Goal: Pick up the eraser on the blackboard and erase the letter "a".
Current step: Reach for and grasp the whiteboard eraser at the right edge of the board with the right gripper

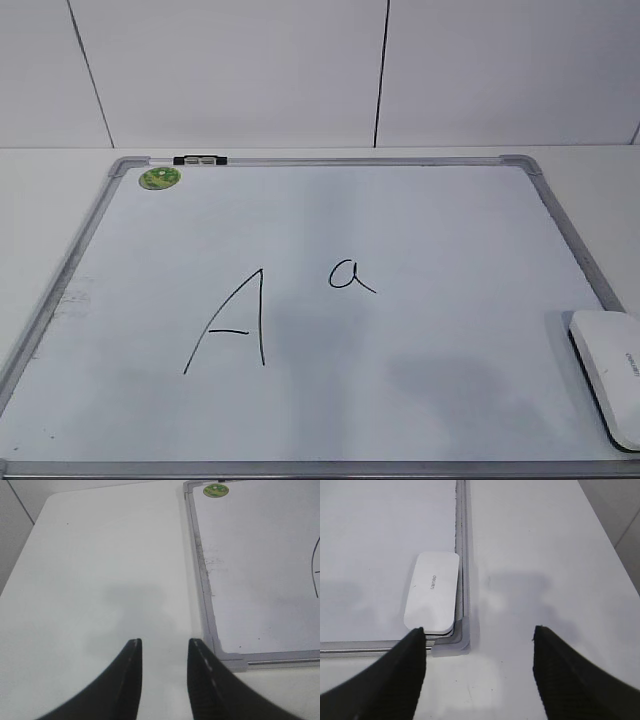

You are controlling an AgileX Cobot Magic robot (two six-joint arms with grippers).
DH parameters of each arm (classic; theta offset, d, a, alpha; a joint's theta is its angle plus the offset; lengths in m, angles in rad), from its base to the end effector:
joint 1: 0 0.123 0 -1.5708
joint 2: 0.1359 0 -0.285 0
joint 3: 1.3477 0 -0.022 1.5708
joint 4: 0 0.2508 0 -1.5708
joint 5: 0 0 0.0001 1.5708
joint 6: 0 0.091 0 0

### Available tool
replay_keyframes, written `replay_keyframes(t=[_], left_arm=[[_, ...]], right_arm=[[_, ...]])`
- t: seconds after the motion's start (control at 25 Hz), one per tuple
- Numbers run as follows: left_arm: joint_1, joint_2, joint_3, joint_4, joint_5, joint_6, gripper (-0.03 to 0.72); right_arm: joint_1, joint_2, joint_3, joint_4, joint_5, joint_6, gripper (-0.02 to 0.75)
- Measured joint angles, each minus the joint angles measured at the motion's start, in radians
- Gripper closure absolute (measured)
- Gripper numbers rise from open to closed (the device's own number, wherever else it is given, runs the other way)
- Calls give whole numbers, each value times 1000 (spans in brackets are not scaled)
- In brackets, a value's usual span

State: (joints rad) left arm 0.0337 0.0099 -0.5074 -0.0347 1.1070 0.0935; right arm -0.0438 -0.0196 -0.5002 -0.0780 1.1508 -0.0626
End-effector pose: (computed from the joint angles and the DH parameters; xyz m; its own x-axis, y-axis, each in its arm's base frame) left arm -0.0061 -0.0030 0.2757 -0.4974 0.0611 -0.8654 0.0320 0.9981 0.0521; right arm -0.0122 -0.0059 0.2702 -0.5235 -0.0712 -0.8490 0.0554 0.9915 -0.1174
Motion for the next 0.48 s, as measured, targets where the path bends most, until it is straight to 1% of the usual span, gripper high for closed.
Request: replay_keyframes(t=[0.48], left_arm=[[0,0,0,0,0,0,454]], right_arm=[[0,0,0,0,0,0,230]])
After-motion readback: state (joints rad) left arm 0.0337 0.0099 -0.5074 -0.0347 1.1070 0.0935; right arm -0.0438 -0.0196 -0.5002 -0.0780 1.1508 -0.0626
